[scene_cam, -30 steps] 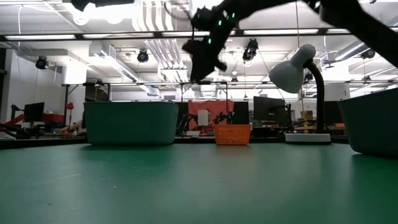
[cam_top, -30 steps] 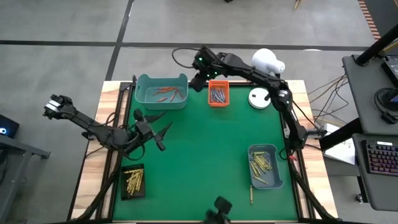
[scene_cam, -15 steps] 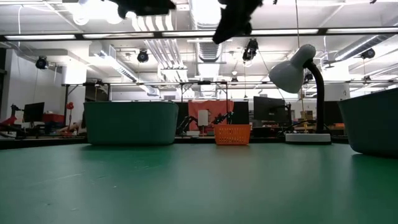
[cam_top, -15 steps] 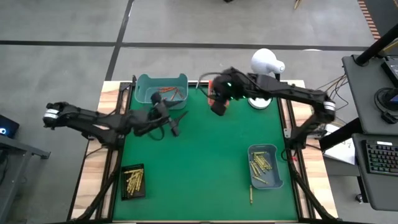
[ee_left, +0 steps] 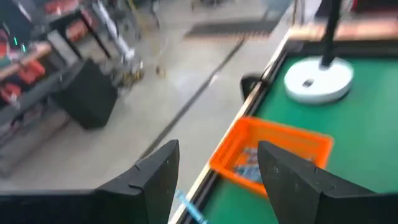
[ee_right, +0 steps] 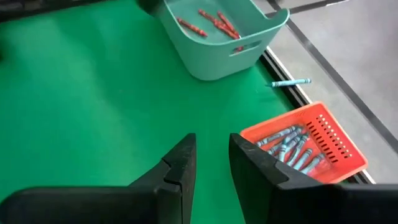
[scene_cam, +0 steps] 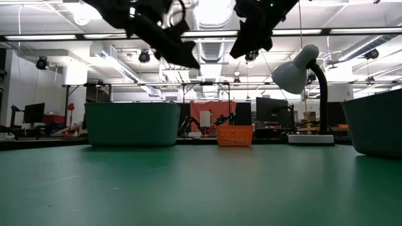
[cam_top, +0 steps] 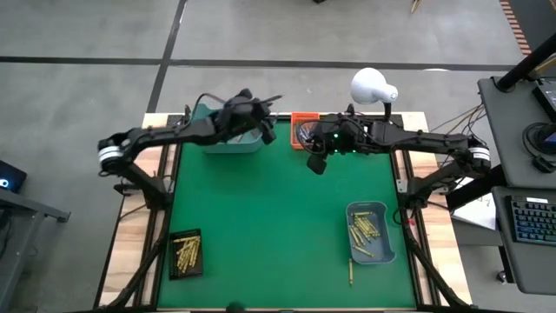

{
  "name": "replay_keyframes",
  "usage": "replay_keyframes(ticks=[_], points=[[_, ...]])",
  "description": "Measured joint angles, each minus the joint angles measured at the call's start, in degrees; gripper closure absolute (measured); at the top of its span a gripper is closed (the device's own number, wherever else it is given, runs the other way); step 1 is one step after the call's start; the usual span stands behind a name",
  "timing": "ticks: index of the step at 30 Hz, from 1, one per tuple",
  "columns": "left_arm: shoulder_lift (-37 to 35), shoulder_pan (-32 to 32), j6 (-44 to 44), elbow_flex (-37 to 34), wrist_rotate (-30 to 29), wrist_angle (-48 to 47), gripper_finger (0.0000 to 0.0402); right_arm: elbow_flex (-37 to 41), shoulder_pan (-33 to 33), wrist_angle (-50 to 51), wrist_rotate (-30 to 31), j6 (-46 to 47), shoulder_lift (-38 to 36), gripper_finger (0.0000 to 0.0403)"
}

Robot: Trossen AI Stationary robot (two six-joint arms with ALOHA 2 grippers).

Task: Sort crayons
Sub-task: Put the blue crayon into the orange bin

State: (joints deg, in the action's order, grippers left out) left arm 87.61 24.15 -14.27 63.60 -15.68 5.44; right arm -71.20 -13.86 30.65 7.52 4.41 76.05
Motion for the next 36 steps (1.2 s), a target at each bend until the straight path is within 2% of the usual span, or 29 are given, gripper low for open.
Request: replay_keyframes(ticks=[5,12,15,19,22,28,33,36], points=[[7.61,4.80,-0.50,8.25,0.28,-7.27,0.0201,0.15,0.05,0.17,-0.01,1.00,-0.74,0.0312],[14.11,7.46,-4.18,14.89,1.09,-15.05,0.0201,0.24,0.25,0.79,-0.01,0.98,-0.96,0.0320],[15.72,8.12,-6.39,16.51,4.44,-18.59,0.0201,0.39,0.25,0.83,-0.01,1.10,-0.94,0.0321],[16.67,8.37,-12.94,17.11,11.73,-21.60,0.0201,1.08,0.25,0.91,-0.01,1.36,-0.94,0.0317],[17.46,8.48,-15.73,17.39,13.00,-22.78,0.0201,1.72,0.25,0.77,-0.02,2.12,-0.94,0.0317],[19.57,8.80,-7.94,17.45,12.28,-18.22,0.0201,2.85,0.23,0.71,-0.01,2.16,-0.94,0.0323],[23.04,8.80,-1.10,18.70,6.32,-17.22,0.0201,3.35,0.23,0.72,0.00,2.54,-0.94,0.0320],[25.36,8.91,-0.53,19.86,5.32,-17.33,0.0201,3.61,0.23,0.72,0.01,2.64,-0.94,0.0317]])
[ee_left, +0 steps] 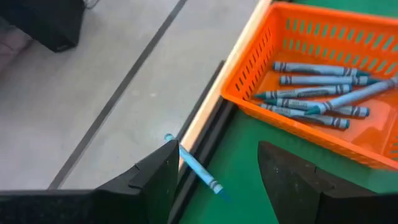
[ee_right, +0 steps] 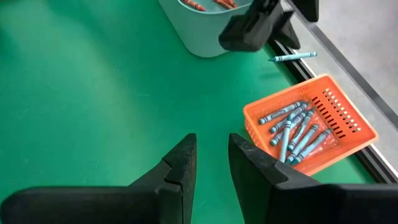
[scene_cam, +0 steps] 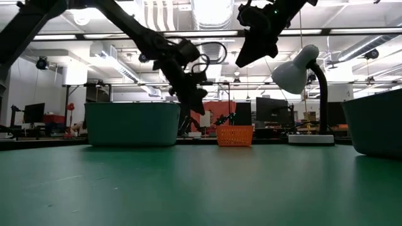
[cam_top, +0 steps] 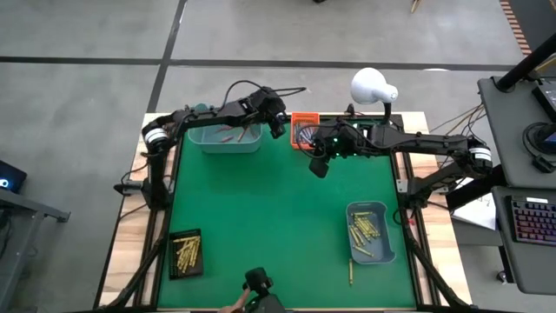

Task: Sort crayons
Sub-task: Put the blue crayon into the orange bin

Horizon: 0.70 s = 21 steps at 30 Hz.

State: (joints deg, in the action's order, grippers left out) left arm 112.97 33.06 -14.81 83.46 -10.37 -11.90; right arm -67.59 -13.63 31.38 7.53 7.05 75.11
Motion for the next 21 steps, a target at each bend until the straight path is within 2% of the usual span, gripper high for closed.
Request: replay_keyframes(ticks=[6,12,21], points=[[3.56,0.08,0.09,4.22,-0.23,-2.04,0.0201,0.24,0.00,0.00,0.00,0.00,0.00,0.0321],[5.08,0.39,2.50,8.59,-4.11,-6.34,0.0201,0.26,0.00,-0.04,-0.01,-0.12,0.00,0.0325],[6.33,1.88,12.38,11.31,-4.14,-9.69,0.0201,0.37,0.00,-0.33,0.00,-0.18,0.00,0.0316]])
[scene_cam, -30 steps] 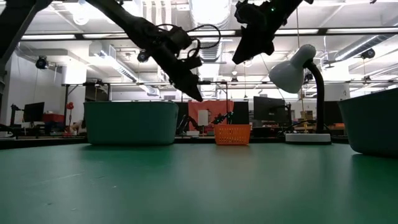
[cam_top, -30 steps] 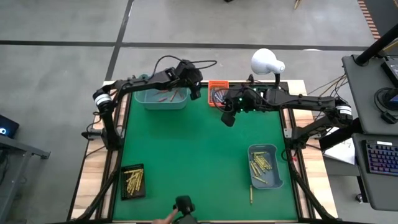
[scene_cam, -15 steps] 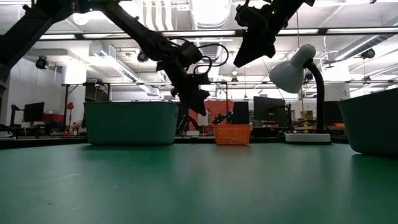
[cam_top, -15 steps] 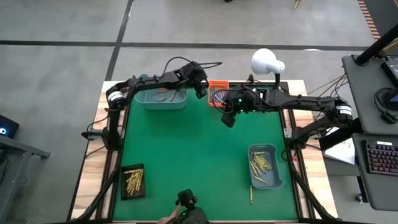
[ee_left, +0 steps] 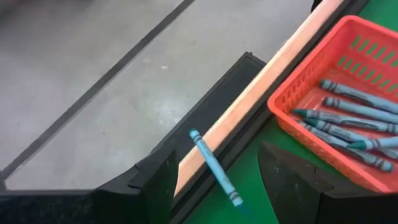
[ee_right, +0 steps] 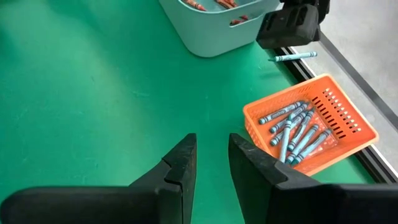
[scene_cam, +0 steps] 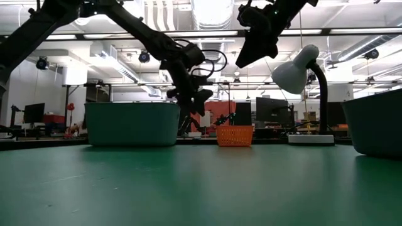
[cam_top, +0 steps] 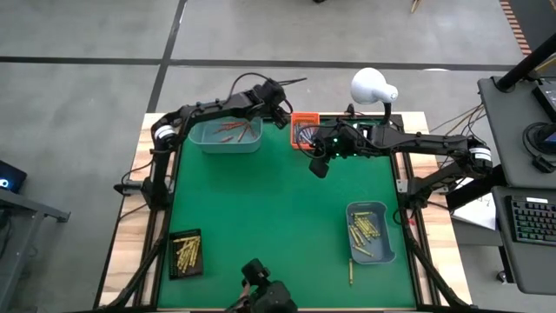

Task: Sort crayons
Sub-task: Put the blue crayon into the orange bin

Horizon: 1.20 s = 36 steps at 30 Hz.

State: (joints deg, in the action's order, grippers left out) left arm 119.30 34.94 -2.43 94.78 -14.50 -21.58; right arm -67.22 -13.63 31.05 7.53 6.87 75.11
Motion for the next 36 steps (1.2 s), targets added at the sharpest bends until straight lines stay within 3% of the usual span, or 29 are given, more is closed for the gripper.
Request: replay_keyframes(ticks=[21,36], points=[[1.07,0.82,0.18,0.59,0.05,3.08,0.0201,0.00,0.00,-0.50,0.04,-0.28,0.00,0.0316],[7.11,0.96,-0.03,6.98,0.02,-2.44,0.0201,0.00,0.00,-1.46,0.05,0.04,0.02,0.0329]])
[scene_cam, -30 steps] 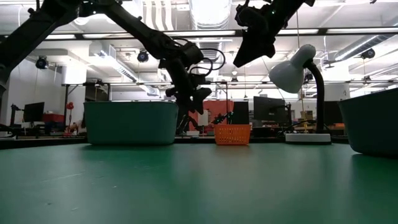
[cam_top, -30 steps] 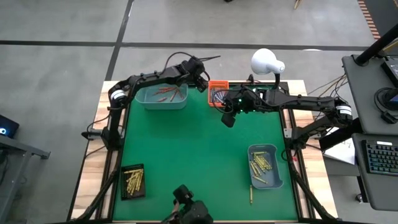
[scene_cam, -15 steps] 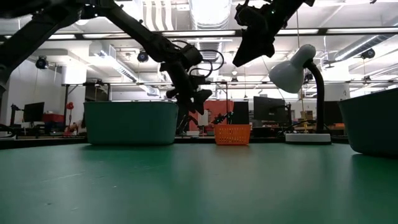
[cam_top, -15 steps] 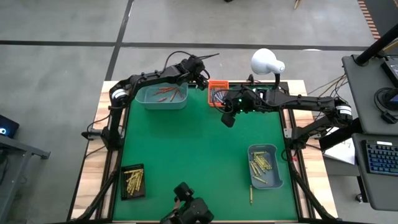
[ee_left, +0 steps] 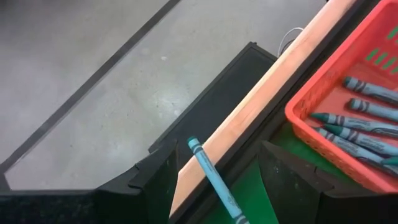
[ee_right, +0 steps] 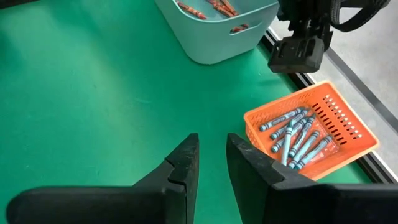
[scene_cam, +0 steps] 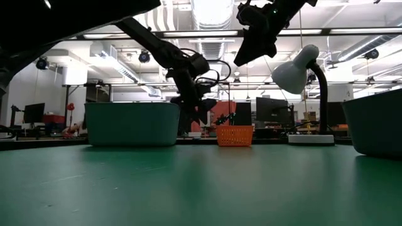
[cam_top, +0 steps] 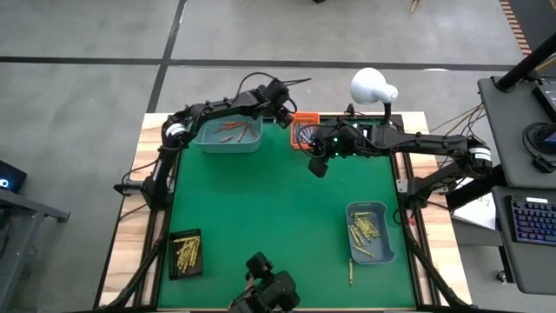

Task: Sort crayons
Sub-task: Put the blue crayon into the orange bin

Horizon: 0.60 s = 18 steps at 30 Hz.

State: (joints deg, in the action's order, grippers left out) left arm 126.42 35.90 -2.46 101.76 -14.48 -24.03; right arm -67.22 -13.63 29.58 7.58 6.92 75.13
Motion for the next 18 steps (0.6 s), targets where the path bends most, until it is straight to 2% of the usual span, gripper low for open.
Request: replay_keyframes(ticks=[11,18], points=[[0.09,0.22,0.00,-0.22,0.00,-2.33,0.0201,0.00,0.00,-0.20,-0.02,0.13,0.01,0.0314],[0.10,0.22,-0.02,-0.27,0.01,-5.85,0.0201,0.00,-0.02,-0.82,-0.01,2.19,0.02,0.0320]])
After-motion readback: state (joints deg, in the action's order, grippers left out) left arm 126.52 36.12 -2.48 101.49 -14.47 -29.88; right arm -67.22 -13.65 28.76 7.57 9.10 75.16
